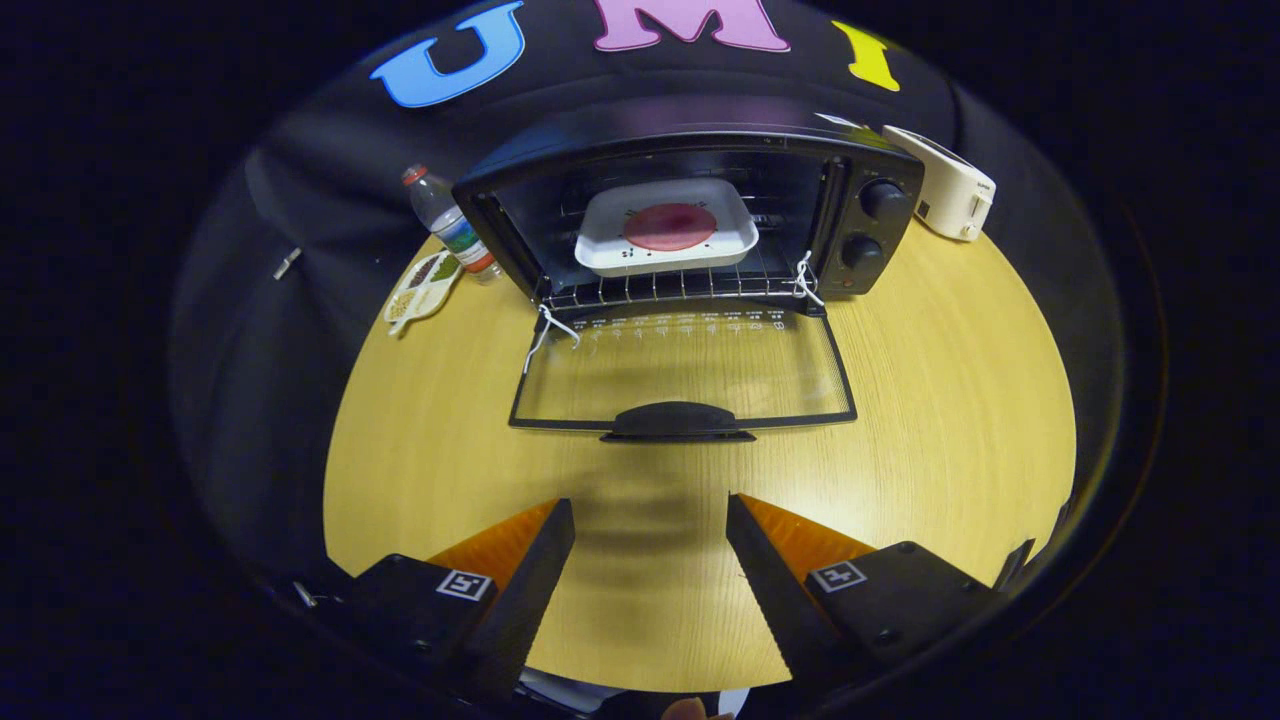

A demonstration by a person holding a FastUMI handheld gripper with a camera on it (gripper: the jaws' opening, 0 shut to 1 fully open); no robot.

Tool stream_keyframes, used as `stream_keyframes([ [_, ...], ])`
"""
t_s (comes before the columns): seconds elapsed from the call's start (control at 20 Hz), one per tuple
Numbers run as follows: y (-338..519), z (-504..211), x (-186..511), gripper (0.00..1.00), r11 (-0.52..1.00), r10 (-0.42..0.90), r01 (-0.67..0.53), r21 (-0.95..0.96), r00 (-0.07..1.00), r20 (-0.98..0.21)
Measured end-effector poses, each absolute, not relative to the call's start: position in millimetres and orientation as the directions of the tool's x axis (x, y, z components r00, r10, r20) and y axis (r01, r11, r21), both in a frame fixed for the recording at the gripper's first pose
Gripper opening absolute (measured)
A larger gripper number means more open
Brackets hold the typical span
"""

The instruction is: Open the toaster oven, put the food inside, and close the toaster oven door.

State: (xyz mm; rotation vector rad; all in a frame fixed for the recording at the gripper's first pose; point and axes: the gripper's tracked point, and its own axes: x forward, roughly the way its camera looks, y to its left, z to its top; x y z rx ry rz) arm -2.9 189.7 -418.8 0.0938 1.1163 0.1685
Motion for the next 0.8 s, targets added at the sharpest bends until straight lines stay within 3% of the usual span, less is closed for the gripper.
stream_keyframes([
  [0.8,191.4,-502.2,36.3,1.00,0.999,0.039,-0.012,0.038,0.377,-0.925],
])
